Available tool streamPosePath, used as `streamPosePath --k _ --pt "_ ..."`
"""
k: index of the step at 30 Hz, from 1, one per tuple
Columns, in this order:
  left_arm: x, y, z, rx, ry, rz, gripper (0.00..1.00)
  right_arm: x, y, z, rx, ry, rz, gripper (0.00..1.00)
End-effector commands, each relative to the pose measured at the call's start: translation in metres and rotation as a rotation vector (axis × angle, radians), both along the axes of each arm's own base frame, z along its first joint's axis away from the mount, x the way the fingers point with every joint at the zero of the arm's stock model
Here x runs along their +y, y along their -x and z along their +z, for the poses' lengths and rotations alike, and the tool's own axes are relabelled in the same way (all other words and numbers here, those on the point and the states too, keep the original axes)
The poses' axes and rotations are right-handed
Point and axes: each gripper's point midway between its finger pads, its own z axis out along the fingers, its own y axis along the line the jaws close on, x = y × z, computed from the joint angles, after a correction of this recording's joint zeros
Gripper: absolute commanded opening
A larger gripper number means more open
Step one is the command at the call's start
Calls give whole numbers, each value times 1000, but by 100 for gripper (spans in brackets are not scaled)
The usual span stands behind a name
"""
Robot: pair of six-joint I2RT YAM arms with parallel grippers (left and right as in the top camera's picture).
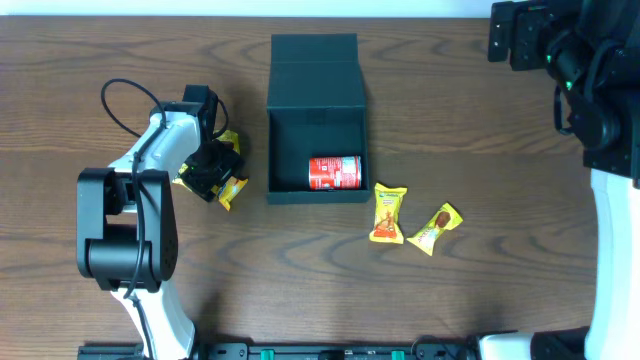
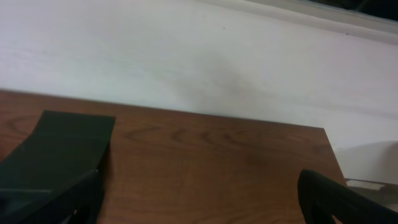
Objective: Pack container
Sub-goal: 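Carry the Le-mond packet into the box beside the can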
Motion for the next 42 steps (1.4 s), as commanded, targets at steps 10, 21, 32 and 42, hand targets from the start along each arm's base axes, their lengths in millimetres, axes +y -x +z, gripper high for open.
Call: streamPosePath --k 10,21,32,42 --pt "1 -23 17 -52 -10 -53 37 -5 -4 4 -18 0 -11 99" --pt "-52 -106 136 -427 -204 -582 24 -26 -5 6 -30 0 -63 99" --pt "-126 -75 132 -403 -337 -912 21 -26 -3 2 -11 2 -63 99" --pt "-136 -39 86 -288 -203 -883 7 -25 -1 -1 4 1 -59 99"
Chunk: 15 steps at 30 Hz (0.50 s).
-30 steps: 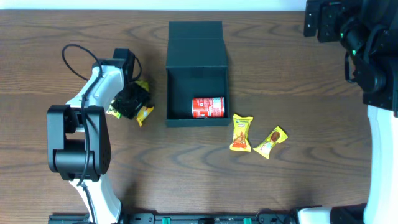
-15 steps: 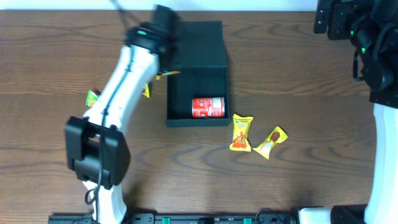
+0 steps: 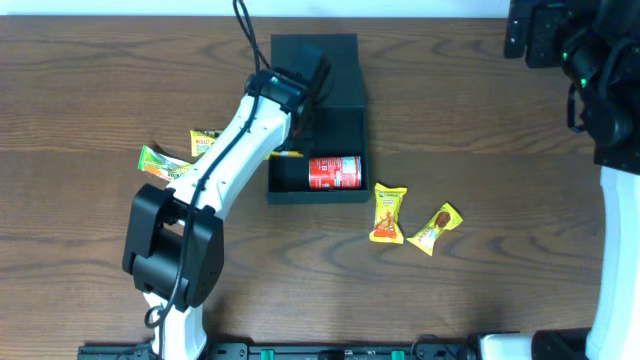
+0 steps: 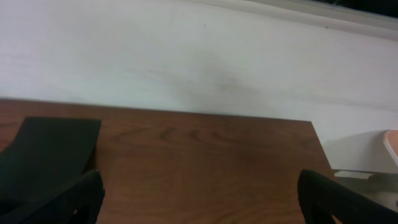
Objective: Pack container
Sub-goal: 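Carry the Le-mond packet into the box beside the can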
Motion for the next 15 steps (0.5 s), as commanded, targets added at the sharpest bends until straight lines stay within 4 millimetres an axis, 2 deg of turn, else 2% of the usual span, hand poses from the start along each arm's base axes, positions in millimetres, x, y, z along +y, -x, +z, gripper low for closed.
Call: streamPosePath --k 1,7,15 --pt "-8 10 -10 41 36 23 6 -2 -1 -2 7 -4 3 99" --pt "-19 21 -13 76 64 12 7 2 -1 -2 9 -13 21 99" --pt "-9 40 -28 143 32 64 8 2 -1 -2 8 -13 21 99"
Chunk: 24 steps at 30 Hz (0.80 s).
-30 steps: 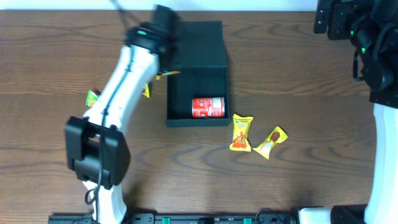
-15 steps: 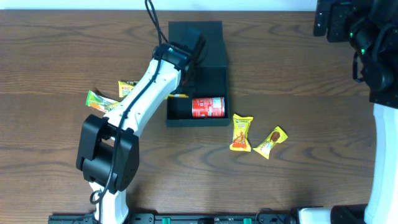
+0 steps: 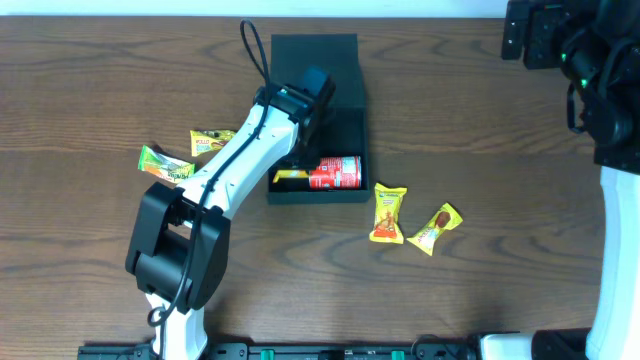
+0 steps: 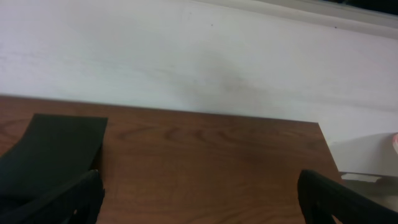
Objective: Pack container
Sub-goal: 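Carry the Le-mond packet into the box beside the can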
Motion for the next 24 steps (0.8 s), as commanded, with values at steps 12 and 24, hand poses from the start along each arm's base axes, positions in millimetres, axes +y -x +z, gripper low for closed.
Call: streamPosePath --k 12,24 --pt "3 10 -10 40 -13 -1 14 -3 -1 -1 2 -1 -3 99" --pt "1 18 -18 76 2 -90 15 -3 -1 -1 2 -1 -3 99"
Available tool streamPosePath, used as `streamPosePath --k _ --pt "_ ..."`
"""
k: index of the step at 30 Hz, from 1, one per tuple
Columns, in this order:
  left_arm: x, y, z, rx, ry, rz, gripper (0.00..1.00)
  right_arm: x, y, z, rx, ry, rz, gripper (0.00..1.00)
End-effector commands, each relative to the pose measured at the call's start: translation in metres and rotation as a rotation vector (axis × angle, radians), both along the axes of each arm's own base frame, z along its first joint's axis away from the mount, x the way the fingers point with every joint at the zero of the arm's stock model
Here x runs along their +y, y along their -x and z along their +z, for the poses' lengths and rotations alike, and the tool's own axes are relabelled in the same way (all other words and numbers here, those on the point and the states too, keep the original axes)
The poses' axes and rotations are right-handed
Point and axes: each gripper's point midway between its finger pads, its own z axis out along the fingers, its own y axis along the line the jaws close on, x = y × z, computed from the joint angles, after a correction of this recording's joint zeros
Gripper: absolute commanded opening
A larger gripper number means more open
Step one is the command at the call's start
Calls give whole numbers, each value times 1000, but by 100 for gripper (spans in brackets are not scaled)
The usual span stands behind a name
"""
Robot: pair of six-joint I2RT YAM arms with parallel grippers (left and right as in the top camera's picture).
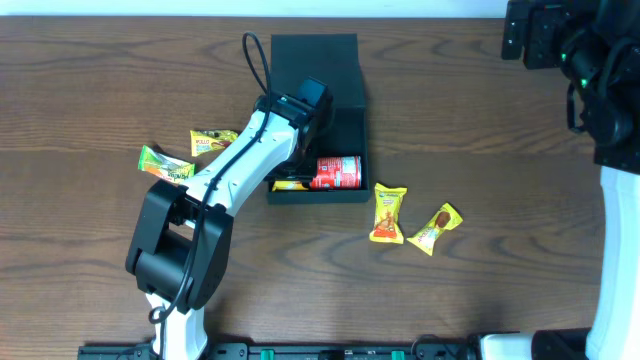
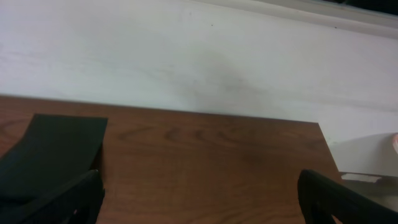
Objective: Pack container
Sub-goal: 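Carry the Le-mond packet into the box beside the can, then release the packet and withdraw the left gripper to the left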
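The black box (image 1: 355, 150) stands open at mid-table, its lid laid flat behind it. Inside lie a red can (image 1: 337, 172) and a yellow snack packet (image 1: 288, 184) at the front left corner. My left gripper (image 1: 298, 150) reaches into the box just above that packet. Its fingers are dark against the dark box, so their state is unclear. Loose snacks lie outside: two yellow packets (image 1: 388, 213) (image 1: 435, 229) right of the box, and a yellow one (image 1: 213, 142) and a green one (image 1: 165, 164) to its left. My right gripper (image 2: 199, 183) is open and holds nothing, far off at the back right.
The left arm's cable (image 1: 255, 60) loops over the table behind the box. The right arm (image 1: 590, 70) stands at the table's far right edge. The right wrist view shows a white wall (image 2: 199, 56) beyond the table's back edge.
The yellow packet in the box lies a little nearer the front wall. The left arm has shifted only slightly. The right arm is unchanged.
My left gripper was at the snacks left of the box, on a yellow packet. Then it was over the box with a yellow packet showing beneath it. After that the packet lay beside the can, and now it rests in the front left corner.
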Motion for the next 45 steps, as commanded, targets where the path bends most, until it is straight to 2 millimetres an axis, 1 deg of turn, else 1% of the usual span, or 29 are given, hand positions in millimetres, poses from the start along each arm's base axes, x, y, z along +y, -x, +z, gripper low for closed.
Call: streamPosePath --k 1,2,9,11,13,14,17,21,26,30,33,36,38,42,43,45 --pt "-3 3 -3 18 13 -56 16 -3 -1 -1 3 -1 -3 99" --pt "-3 3 -3 18 12 -63 18 -3 -1 -1 3 -1 -3 99" --pt "-4 4 -3 22 15 -78 19 -3 -1 -1 3 -1 -2 99" --pt "-4 4 -3 23 18 -78 27 -3 -1 -1 4 -1 -2 99" --pt "-4 4 -3 23 18 -77 42 -3 -1 -1 4 -1 -2 99" --pt "-4 4 -3 24 18 -77 45 -3 -1 -1 3 -1 -2 99" --pt "-6 5 -3 27 26 -78 51 -3 -1 -1 4 -1 -2 99" --pt "-8 6 -3 34 37 -78 66 -3 -1 -1 4 -1 -2 99" --pt "-8 6 -3 33 37 -78 66 -1 -1 -1 4 -7 8 99" --pt "-8 6 -2 31 38 -78 64 -1 -1 -1 4 -7 8 99" --pt "-10 1 4 17 44 -78 61 -1 -1 -1 4 -6 8 99" --pt "-11 -7 17 -18 47 -78 60 -1 -1 -1 3 -6 8 99" --pt "-9 -12 26 -43 24 -76 60 -1 -1 -1 3 -6 8 99" --pt "12 -32 58 -138 -108 -64 57 -1 -2 -1 0 -6 8 99" --pt "14 -37 69 -165 -122 -61 56 -1 -2 0 -1 -7 8 99" --pt "10 -47 88 -216 -108 -52 55 -1 -2 0 -2 -7 8 99"
